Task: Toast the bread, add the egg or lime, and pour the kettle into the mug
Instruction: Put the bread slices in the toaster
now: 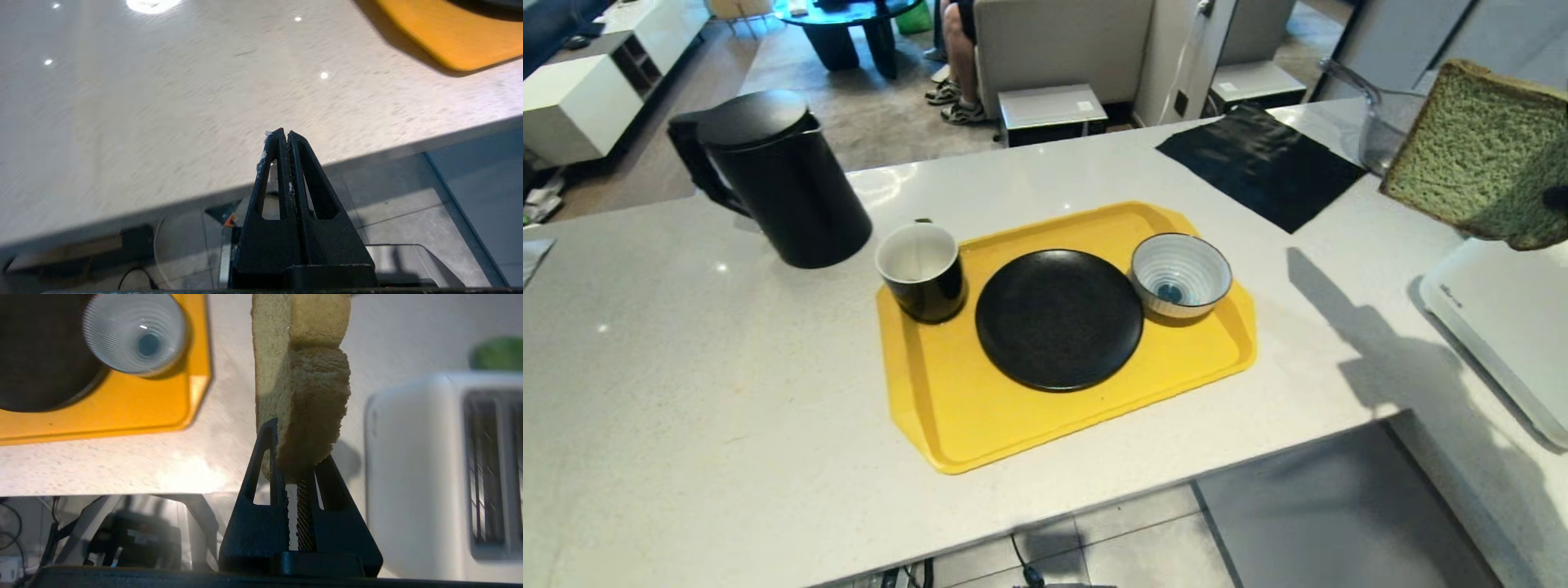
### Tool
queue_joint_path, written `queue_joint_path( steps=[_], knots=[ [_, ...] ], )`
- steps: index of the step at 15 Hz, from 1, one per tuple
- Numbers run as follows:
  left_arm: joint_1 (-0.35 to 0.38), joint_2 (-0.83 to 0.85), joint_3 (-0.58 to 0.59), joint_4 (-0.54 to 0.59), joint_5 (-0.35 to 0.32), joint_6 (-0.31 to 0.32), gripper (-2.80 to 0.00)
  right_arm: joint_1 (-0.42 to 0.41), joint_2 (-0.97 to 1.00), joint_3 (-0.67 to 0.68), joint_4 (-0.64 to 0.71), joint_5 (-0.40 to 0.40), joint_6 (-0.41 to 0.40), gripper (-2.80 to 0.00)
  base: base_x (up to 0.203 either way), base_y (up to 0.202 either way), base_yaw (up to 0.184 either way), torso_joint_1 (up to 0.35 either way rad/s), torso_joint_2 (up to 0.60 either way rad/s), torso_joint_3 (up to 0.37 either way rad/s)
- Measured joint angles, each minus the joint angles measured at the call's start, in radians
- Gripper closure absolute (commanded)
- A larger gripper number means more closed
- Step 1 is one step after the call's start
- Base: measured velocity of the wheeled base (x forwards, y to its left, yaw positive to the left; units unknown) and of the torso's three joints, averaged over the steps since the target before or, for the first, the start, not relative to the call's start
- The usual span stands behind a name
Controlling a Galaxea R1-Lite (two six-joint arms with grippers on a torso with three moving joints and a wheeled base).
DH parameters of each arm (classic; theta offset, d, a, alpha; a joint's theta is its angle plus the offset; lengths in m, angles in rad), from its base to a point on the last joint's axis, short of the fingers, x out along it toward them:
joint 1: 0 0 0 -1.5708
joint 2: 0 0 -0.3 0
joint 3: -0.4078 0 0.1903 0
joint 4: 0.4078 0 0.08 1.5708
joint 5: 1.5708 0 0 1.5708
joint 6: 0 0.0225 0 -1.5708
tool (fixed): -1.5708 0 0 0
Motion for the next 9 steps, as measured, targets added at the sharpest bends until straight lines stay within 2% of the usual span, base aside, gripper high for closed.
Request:
queue_joint_path(
  steps=[9],
  knots=[
    [0.0,0.0,0.0,0.0,0.0,0.0,0.0,0.0,0.002,-0.004,-0.003,0.002,0.0,0.0,0.001,0.009,-0.173,0.002,0.0,0.003]
  ],
)
